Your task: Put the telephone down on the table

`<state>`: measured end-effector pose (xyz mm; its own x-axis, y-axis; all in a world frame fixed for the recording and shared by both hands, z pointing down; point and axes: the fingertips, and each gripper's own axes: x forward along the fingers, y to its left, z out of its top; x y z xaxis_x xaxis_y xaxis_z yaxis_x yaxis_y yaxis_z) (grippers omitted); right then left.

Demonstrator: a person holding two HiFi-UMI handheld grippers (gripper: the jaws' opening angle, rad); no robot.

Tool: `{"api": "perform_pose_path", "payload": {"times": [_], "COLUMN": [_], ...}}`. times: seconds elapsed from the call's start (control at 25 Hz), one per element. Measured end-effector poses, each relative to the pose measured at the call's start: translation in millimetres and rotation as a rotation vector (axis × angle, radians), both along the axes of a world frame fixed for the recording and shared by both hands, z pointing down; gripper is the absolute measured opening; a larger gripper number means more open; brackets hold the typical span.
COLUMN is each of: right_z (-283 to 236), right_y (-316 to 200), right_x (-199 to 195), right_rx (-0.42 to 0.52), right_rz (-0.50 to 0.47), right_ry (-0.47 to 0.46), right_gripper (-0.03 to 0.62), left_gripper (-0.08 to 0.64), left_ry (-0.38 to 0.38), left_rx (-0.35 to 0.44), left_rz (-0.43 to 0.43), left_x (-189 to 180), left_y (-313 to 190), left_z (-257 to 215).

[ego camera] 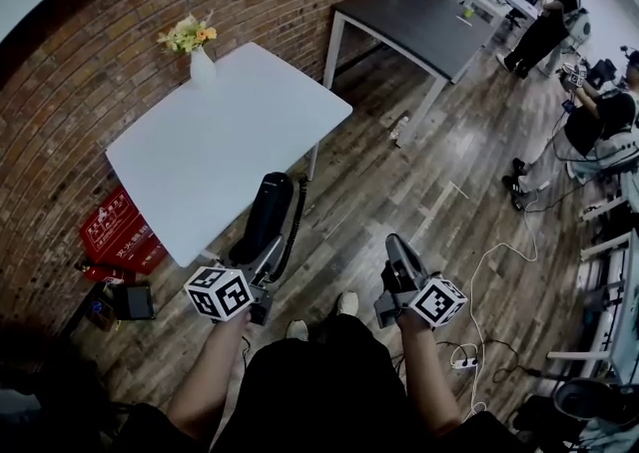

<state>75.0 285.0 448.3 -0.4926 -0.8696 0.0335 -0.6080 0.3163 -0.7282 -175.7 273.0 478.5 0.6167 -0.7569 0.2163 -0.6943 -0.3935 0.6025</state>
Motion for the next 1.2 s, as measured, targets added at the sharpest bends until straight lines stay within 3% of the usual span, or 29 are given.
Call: {"api": "perform_pose_path", "payload": {"times": [0.32, 0.72, 1.2], "right_z": [14, 27, 35], "right_y": [-25, -96, -187], "right_x": [22, 76, 141], "right_rx": [-0.032, -0.045, -0.076], "right_rz": [0.007, -0.030, -0.134], "right_ry": [-0.024, -0.045, -0.024], "right_gripper": [0.023, 0.021, 0.022], "left_gripper": [0.278, 0.278, 0.278], "left_ry": [-0.008, -0.018, -0.024], "left_rx": [-0.027, -0.021, -0.043], "left_rz": [0.001, -0.030, -0.130], "left_x": [22, 81, 146], "left_y": [-28, -94, -173], "left_z": [9, 3, 2]}}
